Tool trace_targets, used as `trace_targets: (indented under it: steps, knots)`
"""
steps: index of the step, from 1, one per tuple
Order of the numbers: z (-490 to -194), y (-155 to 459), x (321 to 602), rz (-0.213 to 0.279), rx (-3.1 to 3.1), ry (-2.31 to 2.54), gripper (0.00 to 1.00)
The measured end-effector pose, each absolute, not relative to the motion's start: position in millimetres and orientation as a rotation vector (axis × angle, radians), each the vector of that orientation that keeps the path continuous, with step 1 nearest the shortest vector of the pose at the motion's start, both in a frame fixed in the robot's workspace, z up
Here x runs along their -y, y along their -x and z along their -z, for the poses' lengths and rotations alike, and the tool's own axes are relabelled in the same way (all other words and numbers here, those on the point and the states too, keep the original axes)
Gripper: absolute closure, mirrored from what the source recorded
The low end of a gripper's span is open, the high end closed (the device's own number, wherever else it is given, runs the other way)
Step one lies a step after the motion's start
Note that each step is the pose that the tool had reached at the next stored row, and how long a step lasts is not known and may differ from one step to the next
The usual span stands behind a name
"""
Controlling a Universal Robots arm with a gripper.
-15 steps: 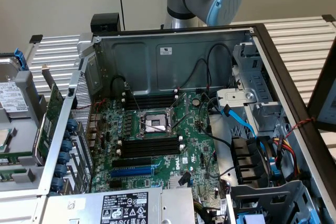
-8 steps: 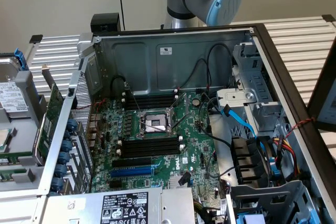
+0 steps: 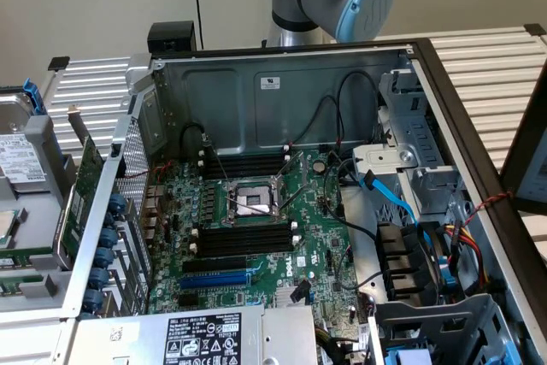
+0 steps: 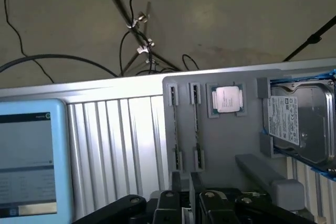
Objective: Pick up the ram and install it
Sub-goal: 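Pick up the ram and move it above insertion slot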
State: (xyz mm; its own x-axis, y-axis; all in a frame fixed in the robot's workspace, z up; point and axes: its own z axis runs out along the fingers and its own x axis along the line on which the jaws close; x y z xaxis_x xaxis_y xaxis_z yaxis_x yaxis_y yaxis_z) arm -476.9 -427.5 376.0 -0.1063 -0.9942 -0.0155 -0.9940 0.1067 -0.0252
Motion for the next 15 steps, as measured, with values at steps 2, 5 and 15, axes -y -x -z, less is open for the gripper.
trace_targets:
  steps: [2, 5, 15]
  knots:
    - [-374, 477, 428, 0.013, -2.312, 2.084, 0.64]
    - [-368, 477, 427, 0.013, -2.305, 2.092, 0.58]
    - [-350, 477, 427, 0.012, -2.252, 2.149, 0.58]
